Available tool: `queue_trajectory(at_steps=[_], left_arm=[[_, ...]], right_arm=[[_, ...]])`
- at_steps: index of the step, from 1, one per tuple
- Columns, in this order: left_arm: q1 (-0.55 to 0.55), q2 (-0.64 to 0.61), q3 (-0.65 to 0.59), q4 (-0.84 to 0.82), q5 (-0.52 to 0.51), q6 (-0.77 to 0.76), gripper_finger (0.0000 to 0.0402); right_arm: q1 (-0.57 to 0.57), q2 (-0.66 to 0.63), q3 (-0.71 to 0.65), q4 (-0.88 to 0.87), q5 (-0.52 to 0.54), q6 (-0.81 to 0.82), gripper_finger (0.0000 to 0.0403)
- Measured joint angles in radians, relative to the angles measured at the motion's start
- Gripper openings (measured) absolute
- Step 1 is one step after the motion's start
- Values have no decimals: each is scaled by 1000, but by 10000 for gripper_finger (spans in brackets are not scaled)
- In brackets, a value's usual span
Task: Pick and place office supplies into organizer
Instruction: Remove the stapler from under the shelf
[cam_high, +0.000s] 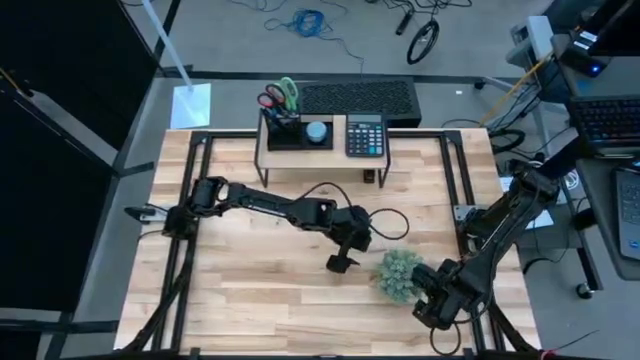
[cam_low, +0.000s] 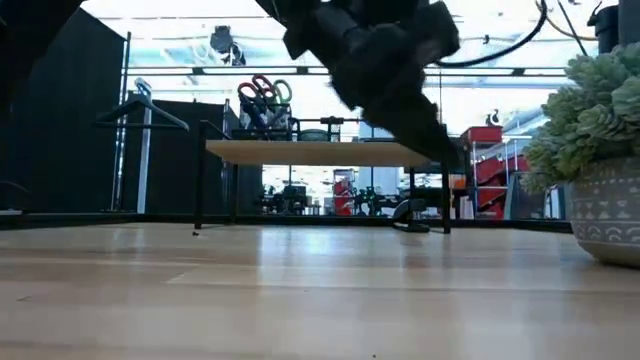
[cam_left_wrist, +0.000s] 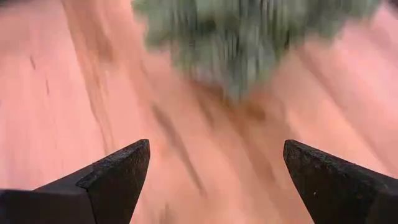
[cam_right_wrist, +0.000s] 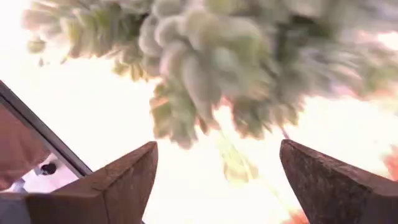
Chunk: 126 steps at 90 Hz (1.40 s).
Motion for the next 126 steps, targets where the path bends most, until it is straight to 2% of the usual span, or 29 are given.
queue_trajectory(at_steps=[8,21,29,43,51,72,86,94,107,121,126], left_arm=[[5,-19,1,-68,-13,16,356],[20,-61,0,-155,-21,19,356],[35,-104,0,-205,-36,19,356],[64,-180,0,-313,-74,17,356],[84,-221,0,-353,-74,4,356],[119,-316,0,-507,-93,-37,356],[126,-355,-14,-559,-121,-37,356],[133,-409,-92,-556,-124,-52,356],[149,-538,-292,-431,-124,-96,356],[165,-725,-553,-164,-139,-166,356],[164,-778,-634,-81,-151,-168,356]], right_arm=[[4,-17,43,-74,29,13,320],[4,-49,127,-169,154,13,320],[3,-64,175,-222,280,6,320],[-2,-84,227,-257,569,-50,320],[-20,-84,228,-257,683,-81,320],[-146,-78,228,-251,783,-184,320],[-264,-77,220,-205,792,-308,320],[-318,-75,182,-102,791,-425,320],[-384,-74,79,105,792,-561,320],[-448,-73,-82,370,867,-600,320],[-477,-73,-139,466,863,-629,320]])
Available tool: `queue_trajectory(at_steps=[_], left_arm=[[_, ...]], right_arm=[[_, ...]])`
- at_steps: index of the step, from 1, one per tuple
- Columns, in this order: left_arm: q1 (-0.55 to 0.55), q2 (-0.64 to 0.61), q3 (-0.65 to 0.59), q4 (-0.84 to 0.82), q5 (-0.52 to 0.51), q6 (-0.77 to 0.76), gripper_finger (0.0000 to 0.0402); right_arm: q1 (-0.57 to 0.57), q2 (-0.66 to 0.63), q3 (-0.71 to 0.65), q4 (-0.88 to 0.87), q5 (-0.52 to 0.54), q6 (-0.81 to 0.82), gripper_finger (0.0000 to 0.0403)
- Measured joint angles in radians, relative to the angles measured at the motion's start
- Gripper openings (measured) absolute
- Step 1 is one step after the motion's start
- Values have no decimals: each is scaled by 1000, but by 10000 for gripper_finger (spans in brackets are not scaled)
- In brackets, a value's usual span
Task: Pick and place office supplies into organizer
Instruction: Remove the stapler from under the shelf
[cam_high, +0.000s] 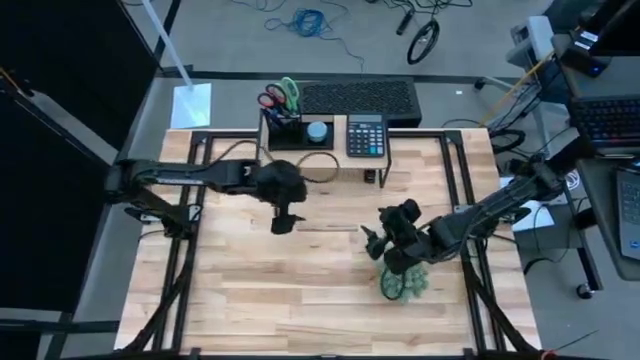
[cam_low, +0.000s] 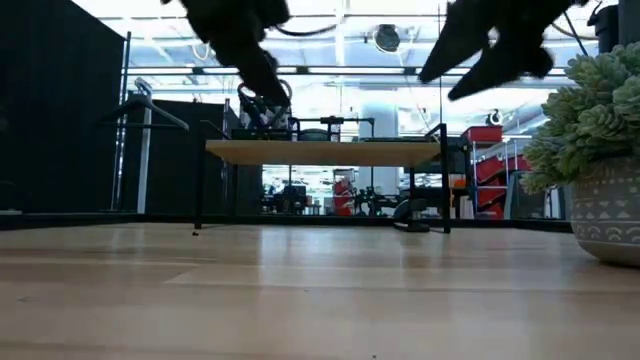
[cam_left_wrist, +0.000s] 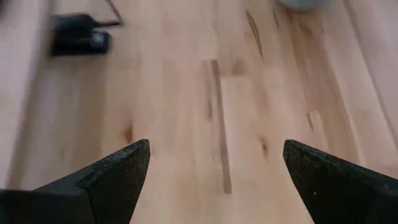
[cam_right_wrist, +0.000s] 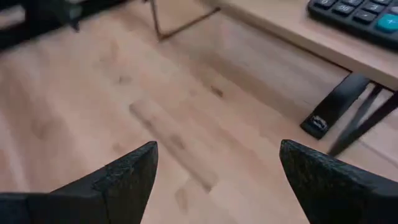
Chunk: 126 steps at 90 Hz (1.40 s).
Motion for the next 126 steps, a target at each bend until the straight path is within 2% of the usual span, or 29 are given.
queue_trajectory(at_steps=[19,27,35,44,61,89,126], left_arm=[[0,-158,-246,273,-62,-8,356],[-1,-188,-330,429,-106,-41,356],[-1,-202,-422,643,-202,-134,356],[0,-204,-503,826,-268,-182,356],[-1,-203,-544,853,-289,-180,356],[-1,-203,-545,824,-279,-174,356],[-1,-202,-545,810,-276,-157,356]], right_arm=[[-102,56,-141,379,-28,-184,320],[-143,114,-142,452,-27,-244,320],[-184,179,-142,527,-15,-283,320],[-221,243,-142,592,55,-279,320],[-277,322,-142,613,184,-164,320],[-369,392,-142,614,214,-71,320],[-447,391,-142,614,206,-86,320]])
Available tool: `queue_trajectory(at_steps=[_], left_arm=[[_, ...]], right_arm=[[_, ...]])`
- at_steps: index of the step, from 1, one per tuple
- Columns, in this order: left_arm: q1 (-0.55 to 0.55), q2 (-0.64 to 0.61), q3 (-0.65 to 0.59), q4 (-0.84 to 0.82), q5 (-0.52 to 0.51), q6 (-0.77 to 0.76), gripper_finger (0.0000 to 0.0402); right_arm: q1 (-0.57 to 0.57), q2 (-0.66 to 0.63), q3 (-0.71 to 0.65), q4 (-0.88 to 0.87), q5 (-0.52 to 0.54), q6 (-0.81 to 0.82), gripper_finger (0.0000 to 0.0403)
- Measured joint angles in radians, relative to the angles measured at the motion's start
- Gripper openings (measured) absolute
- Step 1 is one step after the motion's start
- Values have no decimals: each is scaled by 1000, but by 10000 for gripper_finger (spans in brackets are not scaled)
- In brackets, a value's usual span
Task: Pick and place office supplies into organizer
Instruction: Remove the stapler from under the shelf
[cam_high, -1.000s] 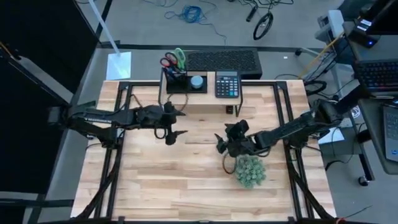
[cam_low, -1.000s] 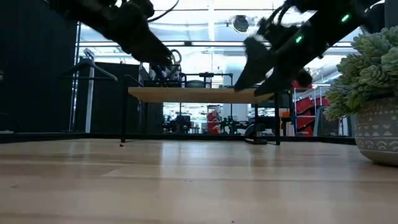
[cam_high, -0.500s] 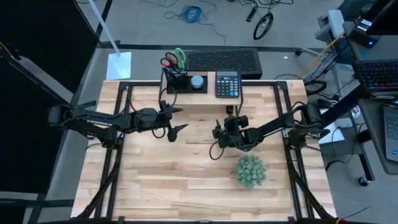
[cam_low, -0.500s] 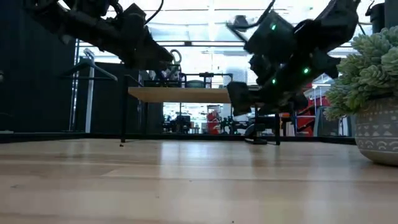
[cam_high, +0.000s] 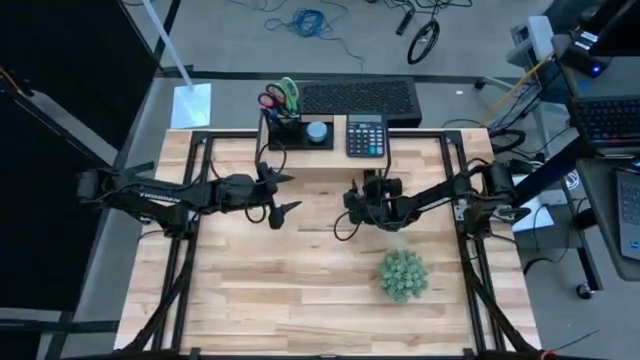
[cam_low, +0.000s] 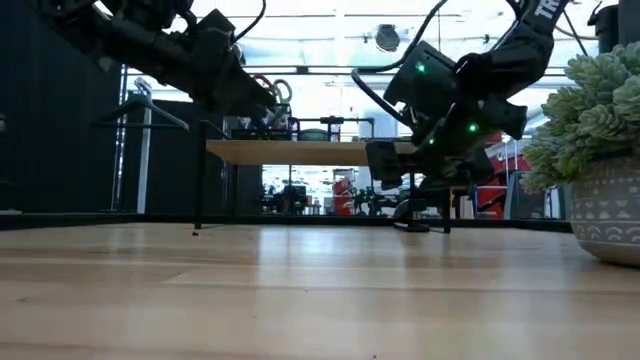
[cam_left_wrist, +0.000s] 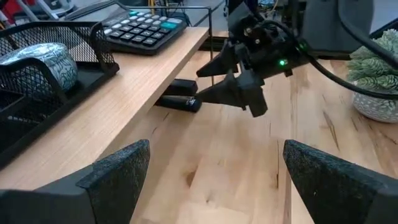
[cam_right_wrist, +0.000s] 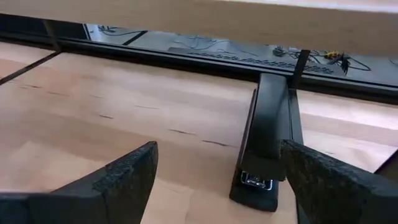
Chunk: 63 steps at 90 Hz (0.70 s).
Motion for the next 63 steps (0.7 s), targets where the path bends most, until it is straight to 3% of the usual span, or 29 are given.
queue_trajectory(at_steps=[63], left_arm=[[-10,0,0,4,0,0,356]], right_arm=[[-58,123,0,10,-2,179,320]])
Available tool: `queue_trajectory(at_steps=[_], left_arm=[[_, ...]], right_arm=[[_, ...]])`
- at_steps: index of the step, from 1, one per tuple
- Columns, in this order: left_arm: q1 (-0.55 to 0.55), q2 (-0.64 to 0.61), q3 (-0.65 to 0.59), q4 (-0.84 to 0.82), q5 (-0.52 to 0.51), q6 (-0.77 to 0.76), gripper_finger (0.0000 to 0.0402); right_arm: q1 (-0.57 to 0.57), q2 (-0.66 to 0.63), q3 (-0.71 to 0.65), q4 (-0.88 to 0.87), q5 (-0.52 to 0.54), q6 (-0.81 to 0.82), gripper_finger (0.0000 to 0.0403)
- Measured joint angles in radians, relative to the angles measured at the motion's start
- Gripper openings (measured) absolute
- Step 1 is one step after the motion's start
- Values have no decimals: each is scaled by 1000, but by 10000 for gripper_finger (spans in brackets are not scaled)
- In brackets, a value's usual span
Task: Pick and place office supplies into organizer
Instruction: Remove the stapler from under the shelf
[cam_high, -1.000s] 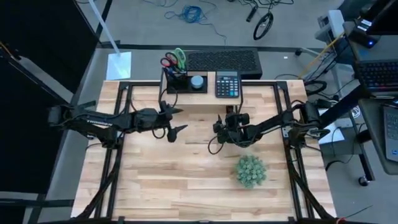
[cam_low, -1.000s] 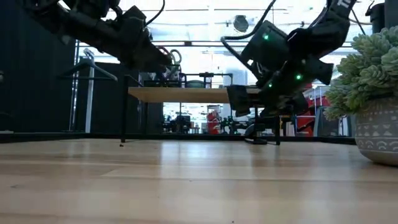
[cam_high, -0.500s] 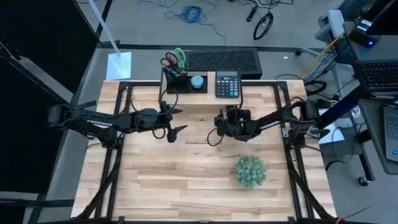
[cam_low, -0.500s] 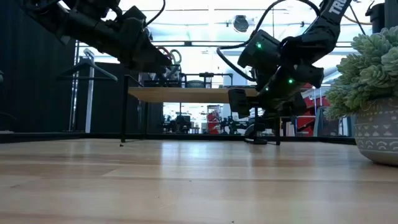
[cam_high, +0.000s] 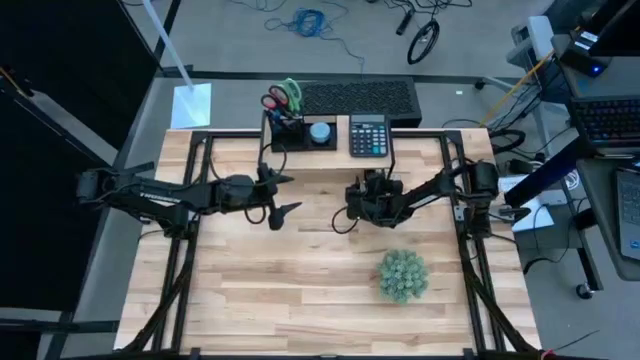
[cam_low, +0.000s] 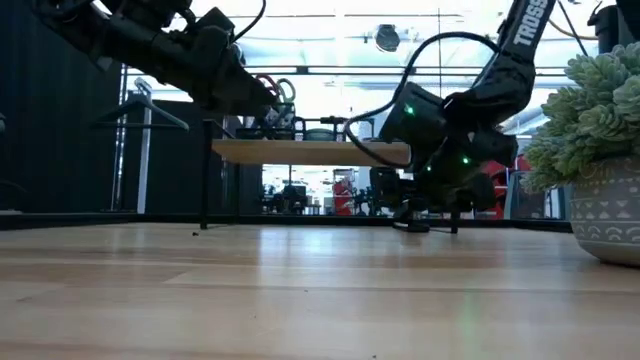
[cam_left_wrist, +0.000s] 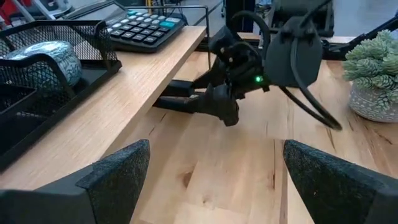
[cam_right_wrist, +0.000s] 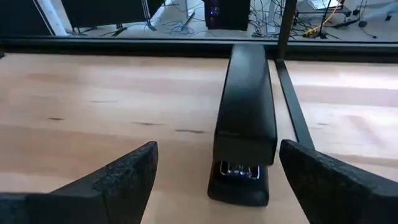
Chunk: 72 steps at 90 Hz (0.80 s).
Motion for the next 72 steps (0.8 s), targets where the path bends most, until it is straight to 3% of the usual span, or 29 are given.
queue_trajectory(at_steps=[25,72], left_arm=[[0,0,0,0,0,0,356],[0,0,0,-1,0,2,356]], right_arm=[[-26,1,0,2,6,-1,305],[-46,1,0,80,7,-131,188]])
